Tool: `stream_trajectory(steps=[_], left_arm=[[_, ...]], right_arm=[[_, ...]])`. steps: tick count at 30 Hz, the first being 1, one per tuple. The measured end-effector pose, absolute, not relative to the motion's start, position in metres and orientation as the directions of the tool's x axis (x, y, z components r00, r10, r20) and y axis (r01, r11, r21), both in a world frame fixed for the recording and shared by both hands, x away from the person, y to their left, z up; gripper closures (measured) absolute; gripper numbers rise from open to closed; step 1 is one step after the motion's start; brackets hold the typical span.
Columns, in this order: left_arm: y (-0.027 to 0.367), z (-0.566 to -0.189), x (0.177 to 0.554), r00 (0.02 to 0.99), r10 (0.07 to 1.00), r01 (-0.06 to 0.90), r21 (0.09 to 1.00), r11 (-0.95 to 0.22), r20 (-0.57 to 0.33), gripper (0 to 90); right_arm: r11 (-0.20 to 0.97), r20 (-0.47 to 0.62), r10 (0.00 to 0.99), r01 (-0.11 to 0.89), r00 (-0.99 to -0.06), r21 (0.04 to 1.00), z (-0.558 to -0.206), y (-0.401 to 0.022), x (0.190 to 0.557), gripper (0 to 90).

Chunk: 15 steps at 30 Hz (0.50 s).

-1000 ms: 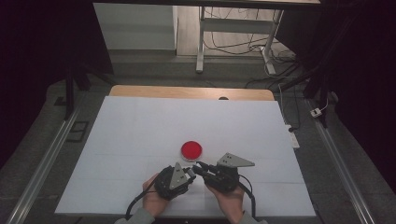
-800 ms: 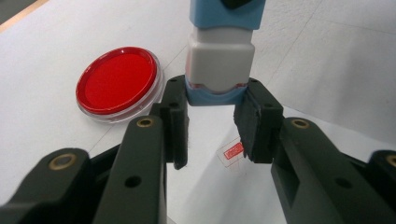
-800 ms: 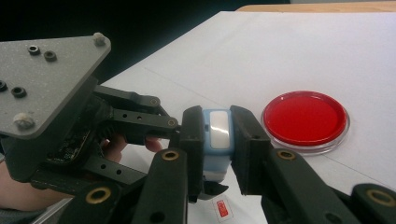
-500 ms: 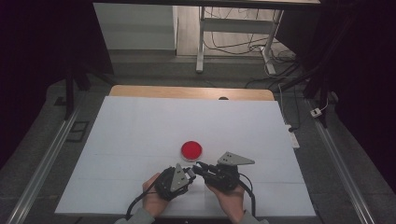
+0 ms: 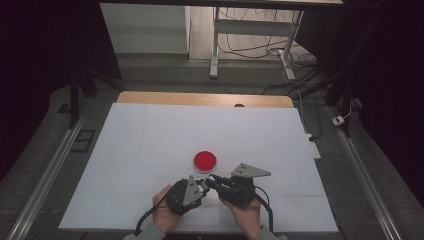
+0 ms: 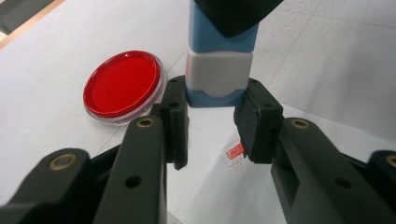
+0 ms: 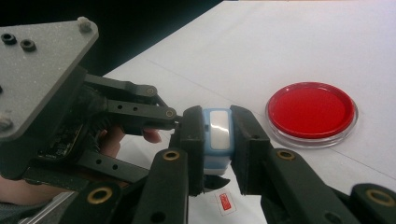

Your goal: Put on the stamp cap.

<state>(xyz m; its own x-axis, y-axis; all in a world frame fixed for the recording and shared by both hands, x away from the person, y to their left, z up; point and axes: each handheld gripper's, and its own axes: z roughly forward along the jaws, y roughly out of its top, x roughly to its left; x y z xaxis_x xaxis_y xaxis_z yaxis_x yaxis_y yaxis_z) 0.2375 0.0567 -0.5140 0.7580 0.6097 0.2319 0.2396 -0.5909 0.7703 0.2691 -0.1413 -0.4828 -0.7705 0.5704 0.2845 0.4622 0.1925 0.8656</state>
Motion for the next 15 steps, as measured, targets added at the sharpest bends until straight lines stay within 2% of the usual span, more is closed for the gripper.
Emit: stream_trajectory(steps=[15], left_arm=[[0.0605,-0.5159,0.2410,0.765,0.616,0.259,0.786,-0.561,0.188,64.5]], right_arm=[[0.180,0.274,0.556,0.436,-0.785,0.882,-0.4821,-0.1438,0.2696,75.9]])
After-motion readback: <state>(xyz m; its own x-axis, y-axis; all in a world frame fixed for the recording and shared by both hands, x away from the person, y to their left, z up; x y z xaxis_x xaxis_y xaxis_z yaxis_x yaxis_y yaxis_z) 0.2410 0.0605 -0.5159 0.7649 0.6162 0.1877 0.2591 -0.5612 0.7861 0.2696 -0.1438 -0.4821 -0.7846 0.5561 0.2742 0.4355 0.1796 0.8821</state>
